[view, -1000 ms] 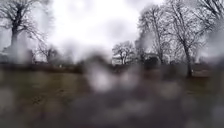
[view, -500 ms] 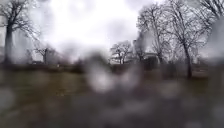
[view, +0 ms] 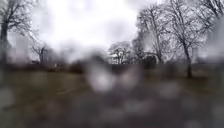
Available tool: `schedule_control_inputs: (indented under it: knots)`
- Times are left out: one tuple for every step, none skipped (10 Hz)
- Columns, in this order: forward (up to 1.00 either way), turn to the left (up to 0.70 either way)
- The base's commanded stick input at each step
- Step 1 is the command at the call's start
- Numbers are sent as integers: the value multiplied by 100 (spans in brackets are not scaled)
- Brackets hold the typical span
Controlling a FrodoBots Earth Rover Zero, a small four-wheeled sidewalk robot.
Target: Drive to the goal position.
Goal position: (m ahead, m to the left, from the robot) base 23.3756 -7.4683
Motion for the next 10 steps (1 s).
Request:
schedule_control_inputs:
  knots:
    - [100,0]
    - [100,0]
    - [100,0]
    - [100,0]
    - [100,0]
    - [100,0]
    - [100,0]
    - [100,0]
    - [100,0]
    - [100,0]
